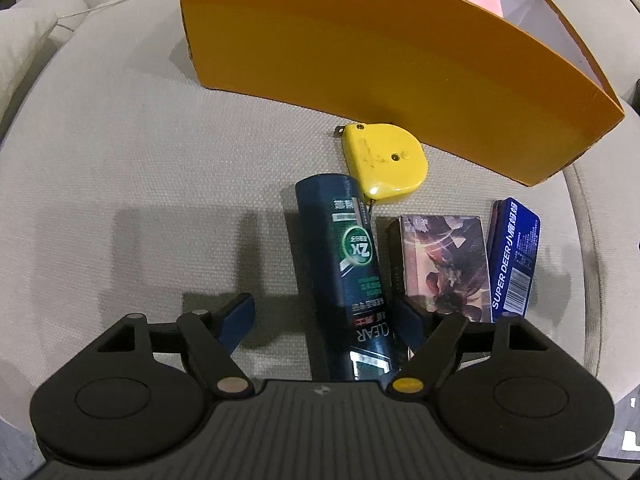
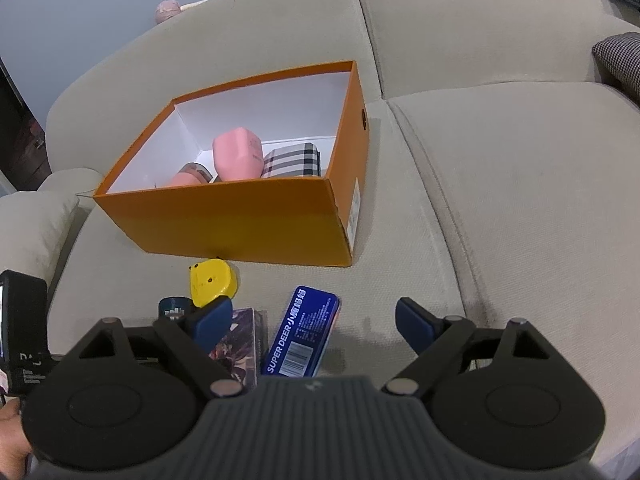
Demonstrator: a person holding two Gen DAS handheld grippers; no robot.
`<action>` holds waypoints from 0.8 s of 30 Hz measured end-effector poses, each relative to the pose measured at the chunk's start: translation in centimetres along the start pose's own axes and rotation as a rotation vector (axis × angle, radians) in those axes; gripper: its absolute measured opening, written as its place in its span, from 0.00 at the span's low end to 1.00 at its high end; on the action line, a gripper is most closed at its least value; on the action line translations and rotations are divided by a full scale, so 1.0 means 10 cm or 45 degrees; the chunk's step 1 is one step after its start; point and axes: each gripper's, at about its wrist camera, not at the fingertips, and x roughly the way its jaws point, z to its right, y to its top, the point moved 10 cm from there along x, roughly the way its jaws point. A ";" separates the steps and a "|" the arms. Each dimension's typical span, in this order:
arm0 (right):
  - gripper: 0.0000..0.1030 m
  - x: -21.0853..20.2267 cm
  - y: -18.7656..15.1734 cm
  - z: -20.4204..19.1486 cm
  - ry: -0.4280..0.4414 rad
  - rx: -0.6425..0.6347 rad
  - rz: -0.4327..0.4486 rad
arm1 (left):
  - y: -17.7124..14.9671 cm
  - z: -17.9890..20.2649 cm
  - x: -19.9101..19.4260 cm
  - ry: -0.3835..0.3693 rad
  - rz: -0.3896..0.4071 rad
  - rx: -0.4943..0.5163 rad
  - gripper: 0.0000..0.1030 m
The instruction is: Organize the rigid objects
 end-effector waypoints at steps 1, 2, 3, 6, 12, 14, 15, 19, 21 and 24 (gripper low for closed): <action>0.87 0.00 0.00 -0.01 -0.001 -0.003 -0.001 | 0.00 -0.02 0.00 0.001 0.002 0.002 0.88; 0.88 0.01 0.00 -0.01 -0.002 -0.007 -0.002 | 0.00 -0.02 -0.01 0.005 0.003 0.003 0.88; 0.89 0.01 0.00 -0.02 -0.002 -0.011 -0.002 | 0.00 -0.02 -0.01 0.009 0.006 0.008 0.88; 0.89 0.01 0.00 -0.03 0.002 -0.009 -0.005 | -0.01 -0.02 0.00 0.020 0.015 0.025 0.88; 0.89 0.02 0.00 -0.03 0.006 -0.013 -0.012 | -0.04 0.02 0.02 0.046 0.015 0.069 0.87; 0.89 0.03 -0.01 -0.02 0.008 -0.012 -0.014 | -0.05 0.04 0.03 0.052 0.016 0.078 0.87; 0.89 0.03 0.00 -0.02 0.009 -0.013 -0.014 | -0.05 0.04 0.04 0.053 0.016 0.083 0.87; 0.89 0.03 0.00 0.00 0.013 -0.011 -0.017 | -0.06 0.03 0.04 0.065 0.017 0.110 0.84; 0.89 0.04 -0.01 0.00 0.015 -0.010 -0.019 | -0.07 0.03 0.05 0.075 0.018 0.116 0.80; 0.90 0.04 -0.01 0.00 0.016 -0.011 -0.019 | -0.07 0.00 0.05 0.087 0.018 0.136 0.73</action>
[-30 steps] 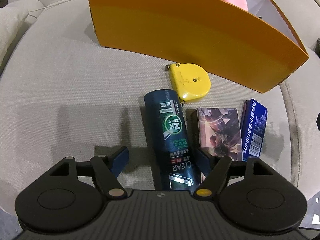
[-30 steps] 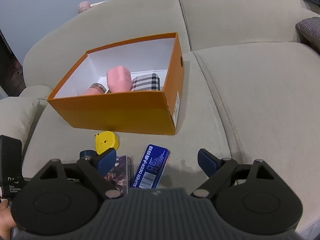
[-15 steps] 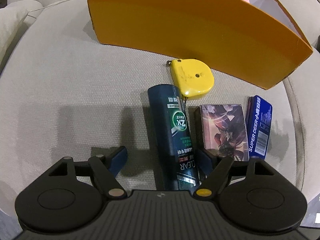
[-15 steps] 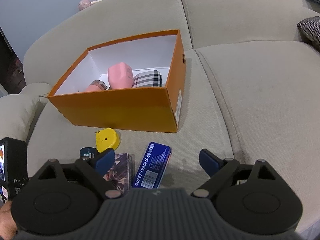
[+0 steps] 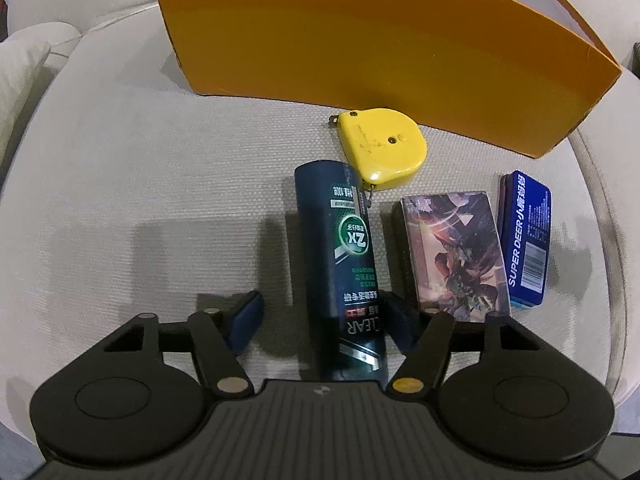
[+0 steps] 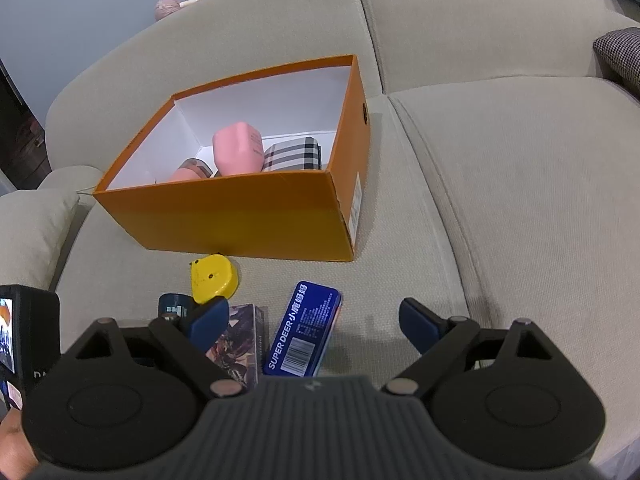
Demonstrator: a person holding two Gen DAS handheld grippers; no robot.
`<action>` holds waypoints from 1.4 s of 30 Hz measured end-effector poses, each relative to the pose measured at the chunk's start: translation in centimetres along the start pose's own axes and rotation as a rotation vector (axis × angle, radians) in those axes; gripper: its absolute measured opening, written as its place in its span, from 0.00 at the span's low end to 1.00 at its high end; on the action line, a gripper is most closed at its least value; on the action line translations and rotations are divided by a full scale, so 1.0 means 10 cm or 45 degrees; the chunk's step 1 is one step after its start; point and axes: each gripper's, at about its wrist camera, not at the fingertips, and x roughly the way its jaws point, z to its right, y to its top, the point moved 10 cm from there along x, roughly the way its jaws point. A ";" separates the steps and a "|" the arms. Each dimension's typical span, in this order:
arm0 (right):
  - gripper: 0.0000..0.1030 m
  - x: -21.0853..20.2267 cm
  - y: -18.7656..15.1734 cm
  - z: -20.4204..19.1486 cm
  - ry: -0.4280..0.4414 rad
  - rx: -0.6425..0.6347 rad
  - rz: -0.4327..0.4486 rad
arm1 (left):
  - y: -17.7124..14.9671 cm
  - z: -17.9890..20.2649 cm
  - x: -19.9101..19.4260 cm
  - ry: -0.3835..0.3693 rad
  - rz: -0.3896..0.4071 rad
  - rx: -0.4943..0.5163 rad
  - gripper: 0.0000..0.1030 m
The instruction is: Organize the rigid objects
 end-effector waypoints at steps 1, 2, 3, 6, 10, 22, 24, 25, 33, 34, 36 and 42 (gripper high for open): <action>0.90 0.00 0.00 0.00 0.000 0.000 0.000 | 0.00 -0.02 0.00 0.000 -0.001 0.003 0.65; 0.90 0.00 0.00 0.00 0.000 0.001 0.000 | -0.01 -0.03 0.00 -0.006 -0.002 -0.001 0.58; 0.90 0.01 0.00 0.01 0.002 0.002 -0.001 | 0.00 -0.06 -0.01 -0.010 -0.001 -0.005 0.54; 0.90 0.02 0.00 0.02 0.003 0.004 -0.003 | 0.02 -0.11 -0.05 -0.037 0.003 -0.016 0.44; 0.91 0.04 -0.01 0.03 0.003 -0.001 -0.011 | 0.04 -0.20 -0.03 -0.040 0.002 -0.038 0.44; 0.90 0.57 -0.16 0.17 -0.069 0.119 -0.124 | 0.07 -0.39 0.01 0.010 0.022 -0.050 0.49; 0.89 0.66 -0.17 0.16 -0.075 0.149 -0.140 | 0.06 -0.40 0.02 0.013 0.028 -0.040 0.52; 0.88 0.71 -0.18 0.16 -0.081 0.160 -0.152 | 0.05 -0.41 0.03 0.014 0.031 -0.034 0.53; 0.86 1.00 -0.24 0.06 -0.182 0.085 -0.227 | 0.01 -0.51 0.07 -0.003 0.036 -0.014 0.56; 0.85 1.02 -0.26 0.05 -0.189 0.073 -0.237 | 0.03 -0.53 0.05 -0.001 0.034 -0.015 0.56; 0.85 1.07 -0.28 0.01 -0.214 0.030 -0.252 | 0.03 -0.51 0.06 0.008 0.033 -0.009 0.56; 0.81 1.07 -0.32 -0.03 -0.246 -0.040 -0.259 | 0.03 -0.45 0.06 0.021 0.034 -0.011 0.56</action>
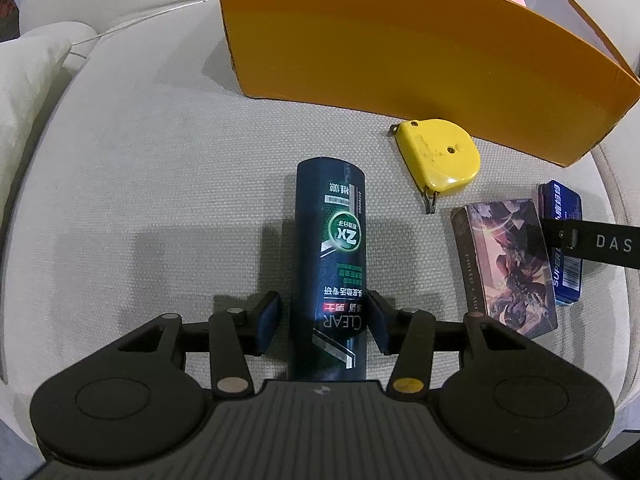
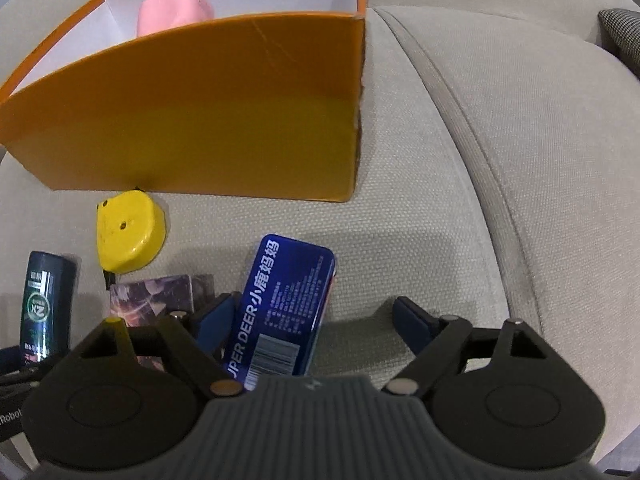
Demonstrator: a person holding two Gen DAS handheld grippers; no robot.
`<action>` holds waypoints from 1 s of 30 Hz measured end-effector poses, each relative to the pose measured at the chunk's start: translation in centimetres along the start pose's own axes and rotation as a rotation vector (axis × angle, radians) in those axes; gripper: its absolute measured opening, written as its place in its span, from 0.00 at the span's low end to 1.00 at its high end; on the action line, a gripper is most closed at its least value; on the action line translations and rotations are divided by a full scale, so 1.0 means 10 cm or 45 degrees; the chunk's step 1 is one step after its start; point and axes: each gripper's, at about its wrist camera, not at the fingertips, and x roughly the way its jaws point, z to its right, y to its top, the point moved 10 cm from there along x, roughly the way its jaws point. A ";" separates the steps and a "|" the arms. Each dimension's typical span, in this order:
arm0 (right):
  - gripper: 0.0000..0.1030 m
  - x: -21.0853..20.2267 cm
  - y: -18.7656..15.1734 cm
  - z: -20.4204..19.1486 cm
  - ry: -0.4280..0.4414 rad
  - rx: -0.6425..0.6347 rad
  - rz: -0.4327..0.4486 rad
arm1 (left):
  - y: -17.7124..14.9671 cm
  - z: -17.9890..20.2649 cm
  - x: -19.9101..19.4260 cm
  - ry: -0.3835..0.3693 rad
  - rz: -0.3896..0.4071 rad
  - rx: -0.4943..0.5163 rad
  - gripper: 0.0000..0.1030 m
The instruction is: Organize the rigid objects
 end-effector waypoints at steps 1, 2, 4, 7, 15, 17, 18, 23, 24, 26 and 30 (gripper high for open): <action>0.80 -0.01 0.00 0.00 0.000 0.006 0.000 | 0.00 0.00 0.00 0.001 0.000 -0.002 0.57; 0.76 -0.02 0.01 0.03 -0.006 0.014 0.001 | -0.01 0.01 -0.01 0.002 0.001 -0.003 0.57; 0.71 -0.05 0.00 0.07 -0.011 0.040 0.003 | -0.01 0.01 0.00 0.008 0.003 -0.003 0.58; 0.63 -0.07 -0.01 0.16 -0.002 0.074 0.006 | -0.01 0.00 0.00 0.007 0.003 -0.004 0.59; 0.62 -0.05 -0.05 0.16 -0.021 0.015 0.006 | -0.01 0.01 0.00 0.027 0.010 0.019 0.59; 0.60 -0.04 -0.05 0.10 -0.030 -0.008 0.003 | -0.01 0.02 0.00 0.027 0.011 0.024 0.59; 0.58 -0.05 -0.06 0.09 -0.033 -0.015 0.004 | -0.01 0.02 -0.01 0.025 0.011 0.024 0.58; 0.55 -0.08 -0.06 0.07 -0.030 -0.008 -0.003 | -0.01 0.05 -0.01 0.005 0.003 0.023 0.49; 0.54 -0.09 -0.06 0.07 -0.029 -0.010 -0.003 | -0.01 0.06 -0.01 -0.001 0.003 0.022 0.47; 0.53 -0.10 -0.06 0.06 -0.022 -0.015 -0.002 | 0.00 0.08 -0.03 -0.013 0.004 0.023 0.43; 0.50 -0.10 -0.06 0.06 0.001 -0.006 -0.004 | 0.00 0.08 -0.05 -0.018 0.011 0.020 0.43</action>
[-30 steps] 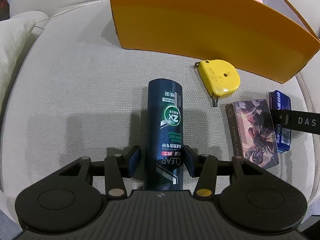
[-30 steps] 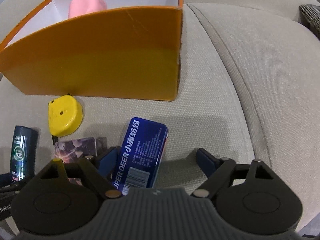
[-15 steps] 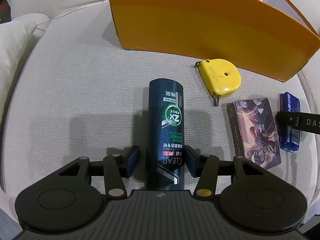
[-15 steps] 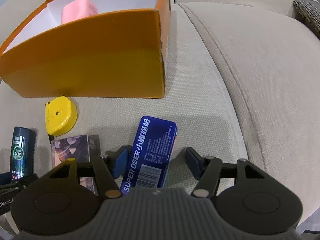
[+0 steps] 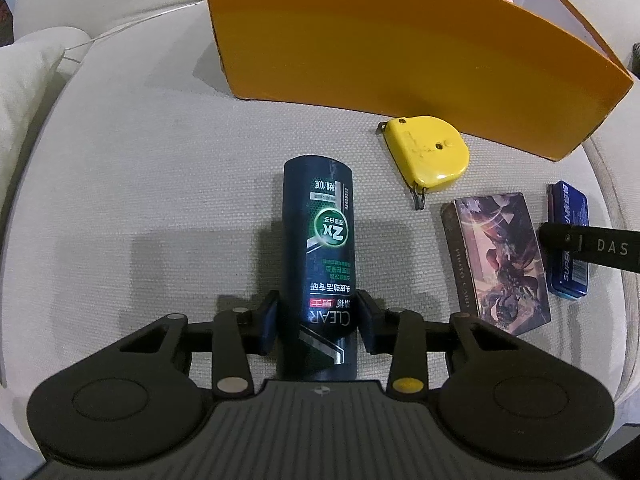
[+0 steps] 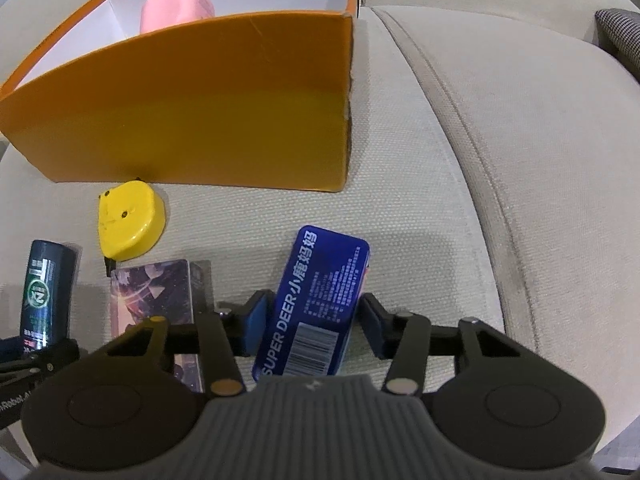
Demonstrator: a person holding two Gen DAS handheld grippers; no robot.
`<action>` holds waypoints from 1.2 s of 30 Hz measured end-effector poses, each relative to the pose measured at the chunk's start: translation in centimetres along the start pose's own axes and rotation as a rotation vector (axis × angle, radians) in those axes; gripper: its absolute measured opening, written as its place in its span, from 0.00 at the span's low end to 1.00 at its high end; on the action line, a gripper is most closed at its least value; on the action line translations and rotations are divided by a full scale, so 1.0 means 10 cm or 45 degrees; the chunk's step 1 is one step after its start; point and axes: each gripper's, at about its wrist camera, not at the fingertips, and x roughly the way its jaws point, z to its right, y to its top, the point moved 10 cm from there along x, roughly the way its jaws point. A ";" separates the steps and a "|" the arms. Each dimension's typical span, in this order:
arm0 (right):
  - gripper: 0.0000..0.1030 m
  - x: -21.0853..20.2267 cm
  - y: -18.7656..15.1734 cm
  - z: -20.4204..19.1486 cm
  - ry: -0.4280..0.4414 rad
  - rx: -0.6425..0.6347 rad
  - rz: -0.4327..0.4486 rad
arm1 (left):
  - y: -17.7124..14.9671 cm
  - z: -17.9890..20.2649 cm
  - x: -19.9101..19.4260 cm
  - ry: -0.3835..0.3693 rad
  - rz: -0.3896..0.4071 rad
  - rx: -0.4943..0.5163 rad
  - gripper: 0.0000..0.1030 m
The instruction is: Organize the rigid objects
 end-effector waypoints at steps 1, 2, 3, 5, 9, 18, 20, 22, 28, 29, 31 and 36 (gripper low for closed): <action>0.49 -0.01 0.00 0.01 0.007 0.002 -0.002 | 0.00 -0.01 -0.01 -0.005 0.002 -0.006 0.43; 0.49 -0.02 0.01 0.02 0.020 0.003 -0.001 | 0.00 -0.01 -0.02 -0.010 0.003 -0.011 0.43; 0.49 -0.03 0.01 0.03 0.032 0.009 0.000 | 0.00 -0.01 -0.03 -0.015 0.004 -0.016 0.43; 0.49 -0.06 0.01 0.05 0.054 0.018 0.002 | 0.01 -0.05 -0.05 -0.022 0.009 -0.024 0.43; 0.49 -0.10 0.00 0.12 0.097 0.047 0.002 | 0.04 -0.11 -0.11 -0.025 0.029 -0.025 0.43; 0.49 -0.26 0.06 0.24 0.149 0.079 0.033 | 0.04 -0.10 -0.26 -0.036 0.076 -0.026 0.43; 0.49 -0.32 0.07 0.25 0.163 0.086 0.048 | 0.04 -0.09 -0.31 -0.046 0.091 -0.017 0.42; 0.49 -0.39 0.07 0.27 0.187 0.098 0.060 | 0.05 -0.08 -0.36 -0.054 0.107 -0.003 0.42; 0.49 -0.54 0.07 0.30 0.206 0.104 0.084 | 0.05 -0.09 -0.42 -0.068 0.120 0.003 0.42; 0.49 -0.55 0.07 0.31 0.207 0.106 0.085 | 0.05 -0.10 -0.43 -0.070 0.122 0.000 0.42; 0.49 -0.56 0.07 0.31 0.209 0.111 0.088 | 0.07 -0.11 -0.46 -0.075 0.133 -0.006 0.42; 0.49 -0.58 0.07 0.31 0.213 0.115 0.097 | 0.13 -0.07 -0.57 -0.097 0.185 -0.003 0.40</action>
